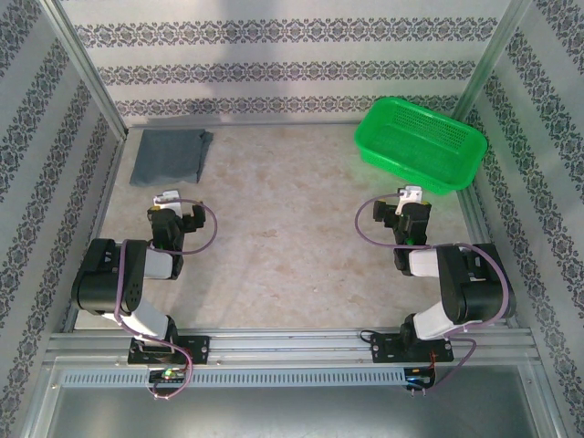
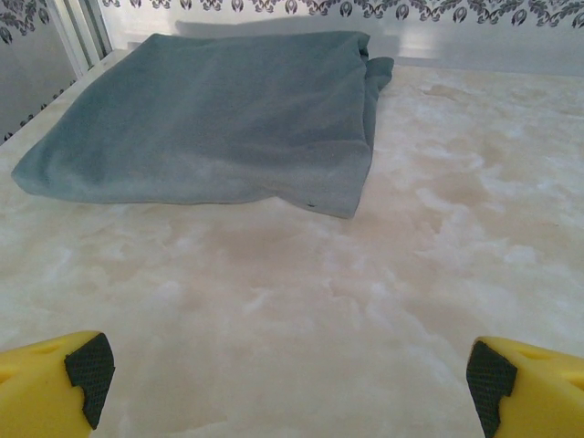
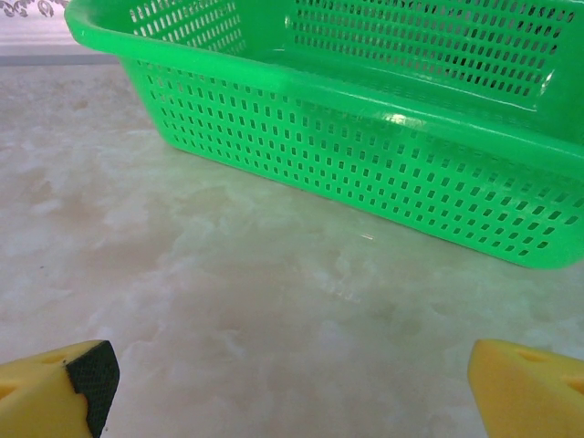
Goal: Fold and stack the t-shirts
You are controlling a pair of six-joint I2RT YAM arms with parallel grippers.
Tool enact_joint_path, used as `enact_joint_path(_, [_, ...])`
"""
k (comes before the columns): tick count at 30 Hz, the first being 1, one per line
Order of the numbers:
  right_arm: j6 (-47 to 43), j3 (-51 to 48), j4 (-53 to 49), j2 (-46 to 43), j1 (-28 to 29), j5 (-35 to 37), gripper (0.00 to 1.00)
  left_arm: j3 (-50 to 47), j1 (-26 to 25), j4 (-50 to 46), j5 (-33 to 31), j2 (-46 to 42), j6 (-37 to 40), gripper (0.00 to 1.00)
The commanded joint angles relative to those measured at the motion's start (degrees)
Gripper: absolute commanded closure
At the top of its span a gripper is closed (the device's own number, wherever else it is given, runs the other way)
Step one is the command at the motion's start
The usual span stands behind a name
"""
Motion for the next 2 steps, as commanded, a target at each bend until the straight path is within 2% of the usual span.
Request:
enact_joint_path(1, [-0.6,0.6,1.9,-0.2,0.5,-1.0,0.02,0.0,-0.6,0.7,-0.5,-0.3,0.8,0.0])
enact_joint_path(2, [-0.5,0.5,2.2,-0.4,0.5,-1.0,0.02,-0.7,-0.7,1.9,-0.6,-0.2,0.7,0.0])
